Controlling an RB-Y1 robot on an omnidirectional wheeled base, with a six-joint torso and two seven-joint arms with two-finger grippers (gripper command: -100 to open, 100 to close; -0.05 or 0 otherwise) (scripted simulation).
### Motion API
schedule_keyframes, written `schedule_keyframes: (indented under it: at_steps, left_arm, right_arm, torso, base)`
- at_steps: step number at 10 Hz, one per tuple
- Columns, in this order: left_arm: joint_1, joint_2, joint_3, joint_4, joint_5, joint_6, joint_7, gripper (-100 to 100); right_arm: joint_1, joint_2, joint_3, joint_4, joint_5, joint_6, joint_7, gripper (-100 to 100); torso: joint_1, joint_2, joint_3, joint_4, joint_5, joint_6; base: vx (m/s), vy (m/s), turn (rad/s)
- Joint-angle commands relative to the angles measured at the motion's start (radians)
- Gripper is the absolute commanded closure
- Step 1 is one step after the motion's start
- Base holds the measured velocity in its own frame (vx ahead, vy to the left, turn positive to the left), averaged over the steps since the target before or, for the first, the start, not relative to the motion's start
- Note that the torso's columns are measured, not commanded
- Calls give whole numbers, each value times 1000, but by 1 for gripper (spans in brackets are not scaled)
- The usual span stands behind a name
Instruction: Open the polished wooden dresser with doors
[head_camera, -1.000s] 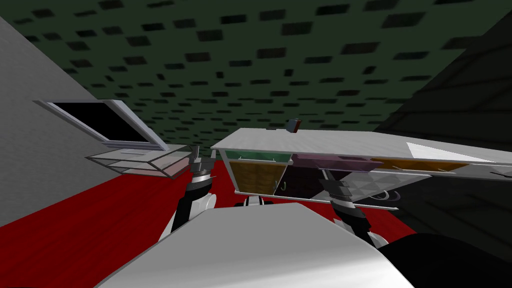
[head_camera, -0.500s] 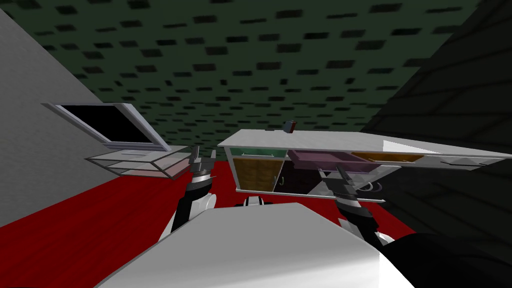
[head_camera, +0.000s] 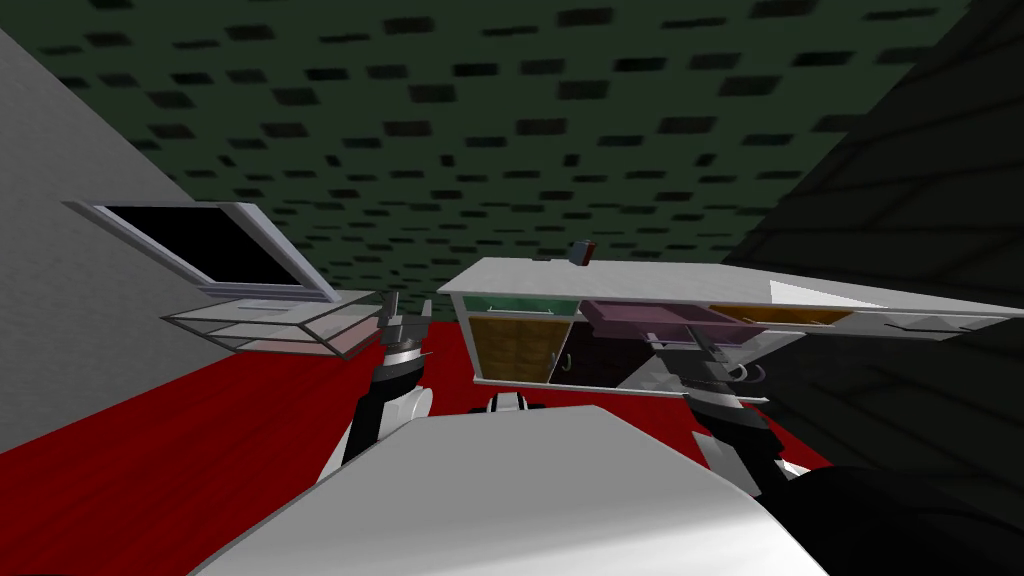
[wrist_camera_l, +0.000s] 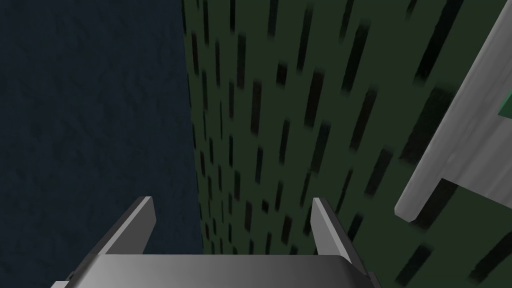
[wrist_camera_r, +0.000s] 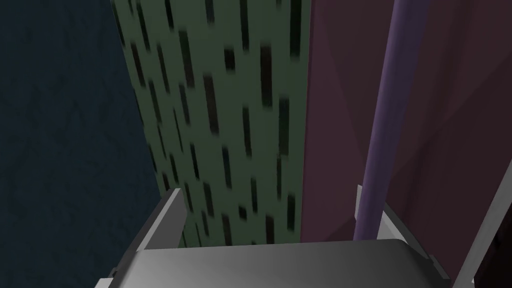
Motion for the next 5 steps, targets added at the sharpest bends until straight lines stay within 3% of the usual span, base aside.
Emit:
schedule_keyframes:
  at_steps: [1,5]
  left_arm:
    - [0,0,0,0,0,0,0,0]
    - [0,0,0,0,0,0,0,0]
  right_arm:
    - [0,0,1,0,0,0,0,0]
    - [0,1,2,1,0,0,-1,0]
  torso:
    - [0,0,0,0,0,0]
    - [1,-1,-1,-1,0,0]
  base:
    - [0,0,0]
    - [0,0,0]
